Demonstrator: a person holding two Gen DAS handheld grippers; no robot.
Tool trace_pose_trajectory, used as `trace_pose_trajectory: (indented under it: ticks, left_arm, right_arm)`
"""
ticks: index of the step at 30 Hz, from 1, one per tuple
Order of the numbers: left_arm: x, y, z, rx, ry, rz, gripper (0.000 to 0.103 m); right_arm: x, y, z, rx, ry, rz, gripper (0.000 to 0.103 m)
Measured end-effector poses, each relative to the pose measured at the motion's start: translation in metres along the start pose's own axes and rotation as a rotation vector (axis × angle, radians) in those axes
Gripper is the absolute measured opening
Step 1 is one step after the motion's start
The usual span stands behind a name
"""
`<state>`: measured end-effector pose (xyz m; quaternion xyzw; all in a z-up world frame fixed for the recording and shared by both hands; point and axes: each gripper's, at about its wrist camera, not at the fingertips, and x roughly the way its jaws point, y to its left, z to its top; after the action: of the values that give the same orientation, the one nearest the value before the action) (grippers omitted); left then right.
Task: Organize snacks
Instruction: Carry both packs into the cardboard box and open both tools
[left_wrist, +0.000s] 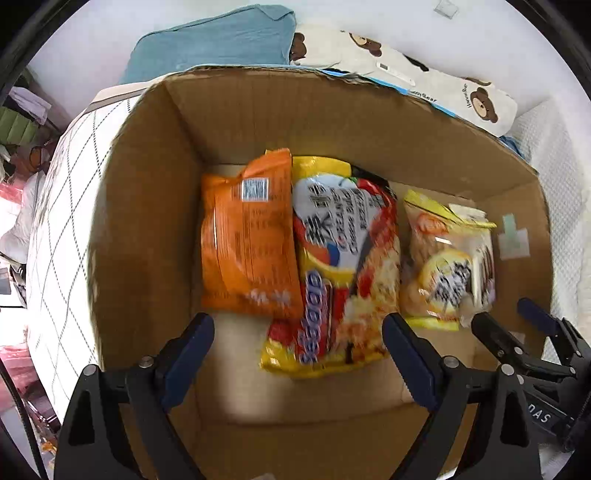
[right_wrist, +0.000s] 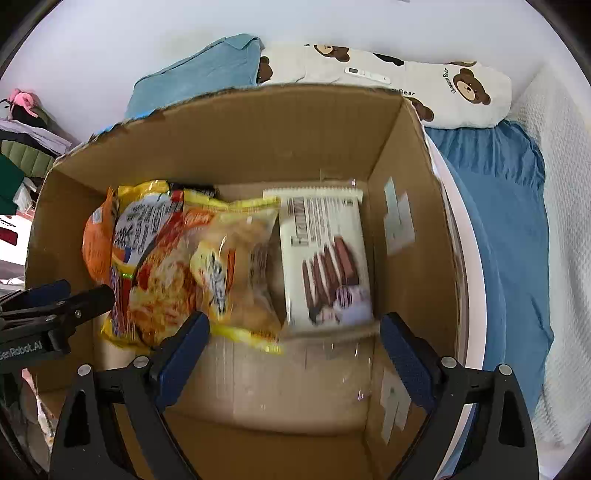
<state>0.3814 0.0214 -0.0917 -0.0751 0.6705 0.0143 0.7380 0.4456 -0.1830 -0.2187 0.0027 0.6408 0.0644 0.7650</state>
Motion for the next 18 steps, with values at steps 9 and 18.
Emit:
trace_pose_trajectory:
  ticks: [9, 18]
  left_arm:
    - [-0.051, 0.003, -0.052, 0.038, -0.152, 0.021, 0.093]
    - [-0.087, -0.003, -0.102, 0.054, -0.287, 0.041, 0.093]
  right_arm:
    - [-0.046, 0.004, -0.043, -0.020, -0.127, -0.010, 0.096]
    - [-0.094, 0.014, -0.091, -0.046, -0.247, -0.013, 0.096]
